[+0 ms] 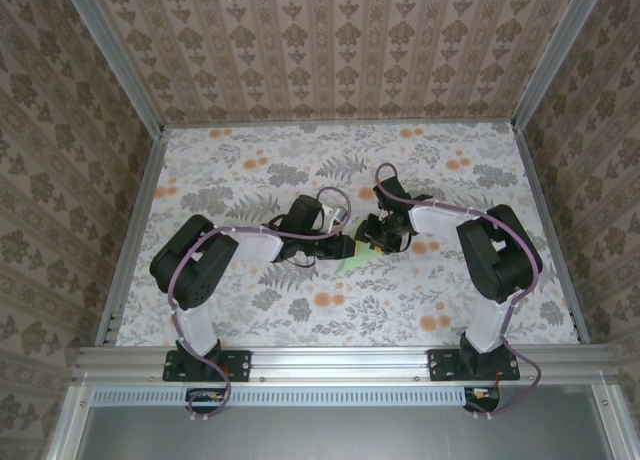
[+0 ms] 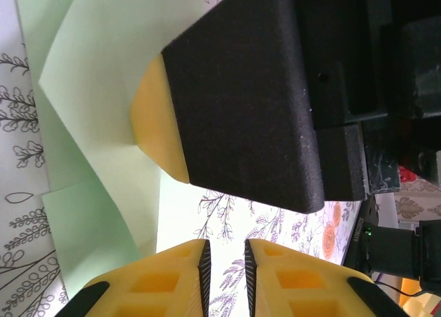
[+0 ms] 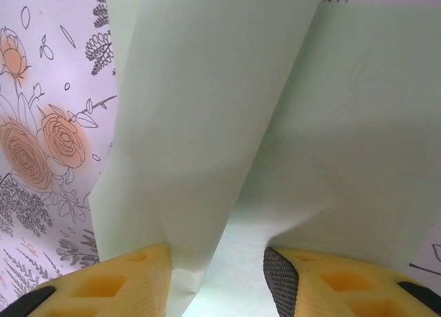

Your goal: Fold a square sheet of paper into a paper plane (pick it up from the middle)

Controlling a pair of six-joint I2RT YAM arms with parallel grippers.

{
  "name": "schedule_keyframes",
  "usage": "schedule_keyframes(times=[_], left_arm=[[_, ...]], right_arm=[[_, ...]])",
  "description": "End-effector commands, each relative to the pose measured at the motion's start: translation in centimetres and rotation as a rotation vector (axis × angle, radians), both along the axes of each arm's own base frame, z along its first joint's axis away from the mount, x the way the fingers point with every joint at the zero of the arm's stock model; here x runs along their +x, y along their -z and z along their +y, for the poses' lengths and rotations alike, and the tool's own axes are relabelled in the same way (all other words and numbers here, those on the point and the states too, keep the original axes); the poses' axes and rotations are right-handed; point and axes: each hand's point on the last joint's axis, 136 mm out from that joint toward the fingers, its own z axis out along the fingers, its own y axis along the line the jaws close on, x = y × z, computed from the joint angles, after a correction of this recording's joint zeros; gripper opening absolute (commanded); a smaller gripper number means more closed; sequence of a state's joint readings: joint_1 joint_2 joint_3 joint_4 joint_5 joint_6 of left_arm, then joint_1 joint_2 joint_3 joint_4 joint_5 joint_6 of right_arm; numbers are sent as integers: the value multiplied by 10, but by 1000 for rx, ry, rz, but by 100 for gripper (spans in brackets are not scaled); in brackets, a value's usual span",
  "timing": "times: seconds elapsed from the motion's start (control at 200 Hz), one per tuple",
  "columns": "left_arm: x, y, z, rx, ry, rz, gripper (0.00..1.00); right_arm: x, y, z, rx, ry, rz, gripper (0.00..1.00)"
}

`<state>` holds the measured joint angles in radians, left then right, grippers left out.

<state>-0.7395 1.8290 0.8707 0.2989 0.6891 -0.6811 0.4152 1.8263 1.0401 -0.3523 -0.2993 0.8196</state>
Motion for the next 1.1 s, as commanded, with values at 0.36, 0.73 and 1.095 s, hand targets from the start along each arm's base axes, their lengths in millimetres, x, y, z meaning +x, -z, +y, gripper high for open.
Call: schedule_keyframes(times=[0.36, 0.73, 1.095], left_arm=[[13, 24, 8, 116, -47, -7, 17], [20, 30, 14, 149, -79, -6, 15], [22, 36, 16, 167, -92, 9, 14]], right_arm=[[-46, 60, -57, -248, 77, 219, 47], [-48, 63, -59, -260, 75, 230, 48], [-51, 67, -62, -280, 74, 251, 47]])
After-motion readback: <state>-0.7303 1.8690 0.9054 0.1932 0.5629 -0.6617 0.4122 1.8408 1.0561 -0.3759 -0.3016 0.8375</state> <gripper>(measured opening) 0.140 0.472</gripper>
